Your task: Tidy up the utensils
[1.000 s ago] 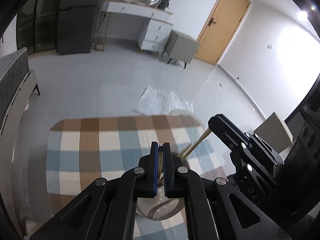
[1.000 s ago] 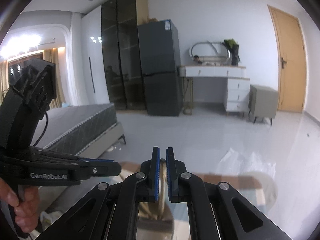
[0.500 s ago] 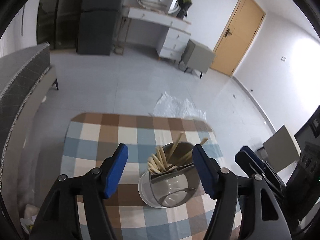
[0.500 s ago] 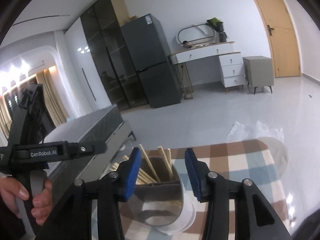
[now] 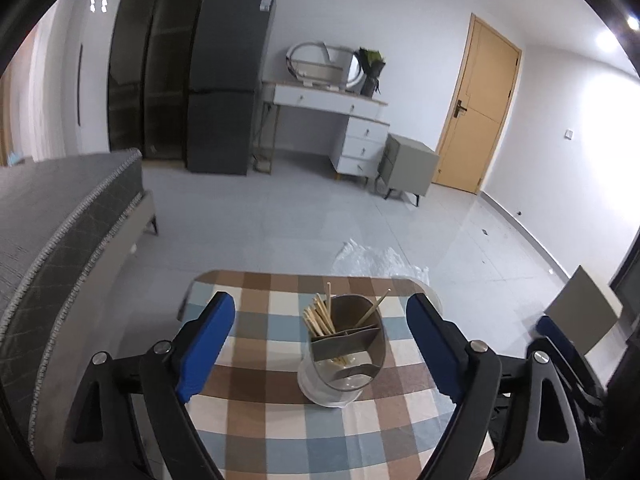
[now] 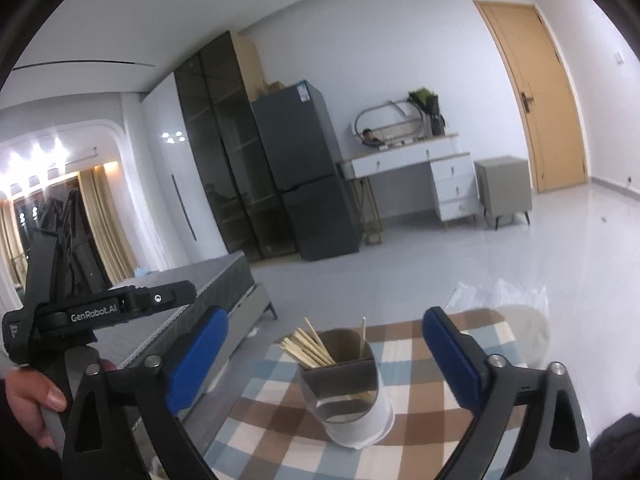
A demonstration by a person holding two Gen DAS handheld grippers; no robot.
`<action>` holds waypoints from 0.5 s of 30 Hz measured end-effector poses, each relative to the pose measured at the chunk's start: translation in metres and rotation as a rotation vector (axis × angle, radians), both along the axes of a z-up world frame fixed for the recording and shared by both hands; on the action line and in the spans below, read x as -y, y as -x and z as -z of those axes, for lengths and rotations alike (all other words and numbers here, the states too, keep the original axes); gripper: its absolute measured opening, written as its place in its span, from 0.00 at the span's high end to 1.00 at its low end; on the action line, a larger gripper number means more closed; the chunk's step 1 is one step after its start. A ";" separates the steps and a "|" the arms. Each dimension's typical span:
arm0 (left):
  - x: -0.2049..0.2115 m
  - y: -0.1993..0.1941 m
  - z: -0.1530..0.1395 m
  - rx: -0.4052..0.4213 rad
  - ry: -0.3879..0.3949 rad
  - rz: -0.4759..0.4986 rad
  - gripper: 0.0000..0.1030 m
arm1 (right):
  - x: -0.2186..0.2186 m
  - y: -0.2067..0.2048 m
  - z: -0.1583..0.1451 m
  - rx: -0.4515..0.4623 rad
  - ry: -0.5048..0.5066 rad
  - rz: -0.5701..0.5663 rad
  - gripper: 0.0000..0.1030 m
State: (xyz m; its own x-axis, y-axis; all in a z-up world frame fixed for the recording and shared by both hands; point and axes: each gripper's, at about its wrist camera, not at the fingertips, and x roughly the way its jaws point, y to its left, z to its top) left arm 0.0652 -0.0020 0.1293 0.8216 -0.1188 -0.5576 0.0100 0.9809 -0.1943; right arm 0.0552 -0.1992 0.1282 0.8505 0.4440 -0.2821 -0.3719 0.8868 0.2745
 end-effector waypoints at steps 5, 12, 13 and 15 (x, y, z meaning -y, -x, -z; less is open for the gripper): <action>-0.002 0.024 -0.003 0.049 -0.021 -0.050 0.10 | 0.001 0.028 -0.006 0.026 0.001 0.022 0.00; -0.003 0.055 -0.002 0.103 -0.033 -0.085 0.06 | 0.006 0.060 -0.009 0.055 -0.002 0.039 0.00; -0.001 0.058 0.000 0.108 -0.036 -0.087 0.05 | 0.006 0.063 -0.008 0.052 0.002 0.041 0.00; 0.001 0.066 0.004 0.111 -0.043 -0.089 0.04 | 0.007 0.070 -0.003 0.036 0.006 0.038 0.00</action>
State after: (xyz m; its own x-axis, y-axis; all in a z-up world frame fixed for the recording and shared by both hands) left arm -0.0006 -0.0030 0.1250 0.8847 -0.0205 -0.4656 -0.0585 0.9863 -0.1545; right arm -0.0143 -0.2063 0.1314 0.8764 0.4098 -0.2530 -0.3477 0.9019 0.2564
